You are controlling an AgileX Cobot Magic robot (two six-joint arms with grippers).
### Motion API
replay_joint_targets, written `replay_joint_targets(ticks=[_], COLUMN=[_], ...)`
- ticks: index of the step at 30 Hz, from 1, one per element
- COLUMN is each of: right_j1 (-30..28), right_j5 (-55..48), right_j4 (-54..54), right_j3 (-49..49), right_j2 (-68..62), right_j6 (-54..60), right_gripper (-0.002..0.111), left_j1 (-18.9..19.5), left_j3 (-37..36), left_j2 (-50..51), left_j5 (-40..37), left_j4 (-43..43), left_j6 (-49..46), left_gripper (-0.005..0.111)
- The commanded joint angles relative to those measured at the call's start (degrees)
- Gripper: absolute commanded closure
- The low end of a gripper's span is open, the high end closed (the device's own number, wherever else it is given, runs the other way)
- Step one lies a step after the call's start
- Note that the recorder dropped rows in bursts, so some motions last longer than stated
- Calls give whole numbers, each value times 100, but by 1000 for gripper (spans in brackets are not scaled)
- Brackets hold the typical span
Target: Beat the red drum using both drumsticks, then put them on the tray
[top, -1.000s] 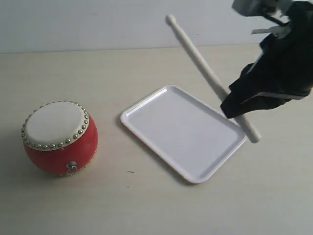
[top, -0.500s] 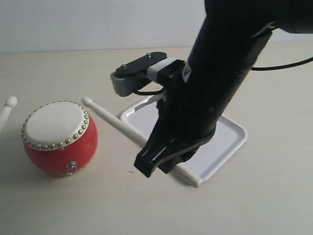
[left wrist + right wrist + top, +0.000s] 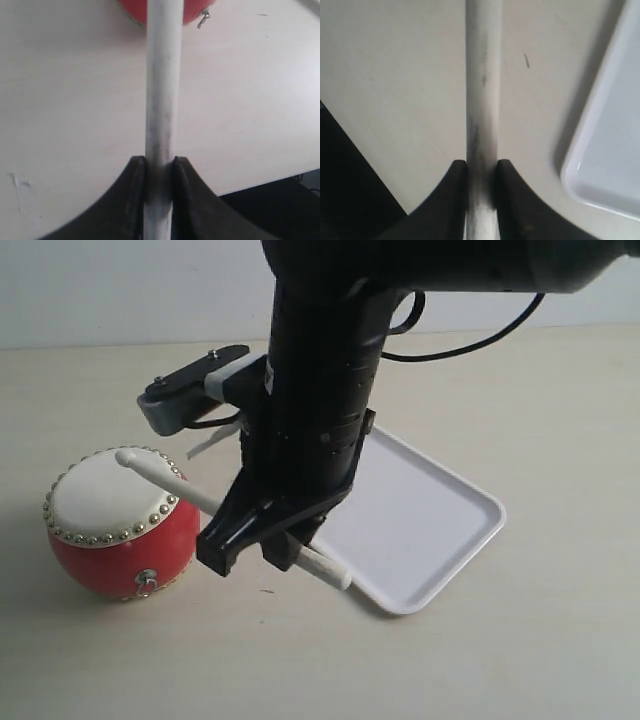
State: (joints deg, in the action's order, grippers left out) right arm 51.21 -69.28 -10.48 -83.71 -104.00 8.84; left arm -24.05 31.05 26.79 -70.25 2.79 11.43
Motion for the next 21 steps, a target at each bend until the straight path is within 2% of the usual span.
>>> replay_joint_targets(ticks=[1,5,14,21], right_j1=[11,11,11,11], right_j5=[-68,-68,-68,-68], right_j4=[45,58,-14,292], right_j3=[-578,-882,-206,-587], right_j2=[60,38,-898,-133], right_j6=[-45,-151,-110,-43], right_gripper=[108,108,108,108], left_j1=[18,18,18,18], left_j3=[21,21,21,21], left_j2=[302,410,410,458], left_j5=[29,146,208,477], left_j4=[-68,-68,-68,-64], left_j6=[60,-28,-159,-203], left_gripper=[107,107,107,107])
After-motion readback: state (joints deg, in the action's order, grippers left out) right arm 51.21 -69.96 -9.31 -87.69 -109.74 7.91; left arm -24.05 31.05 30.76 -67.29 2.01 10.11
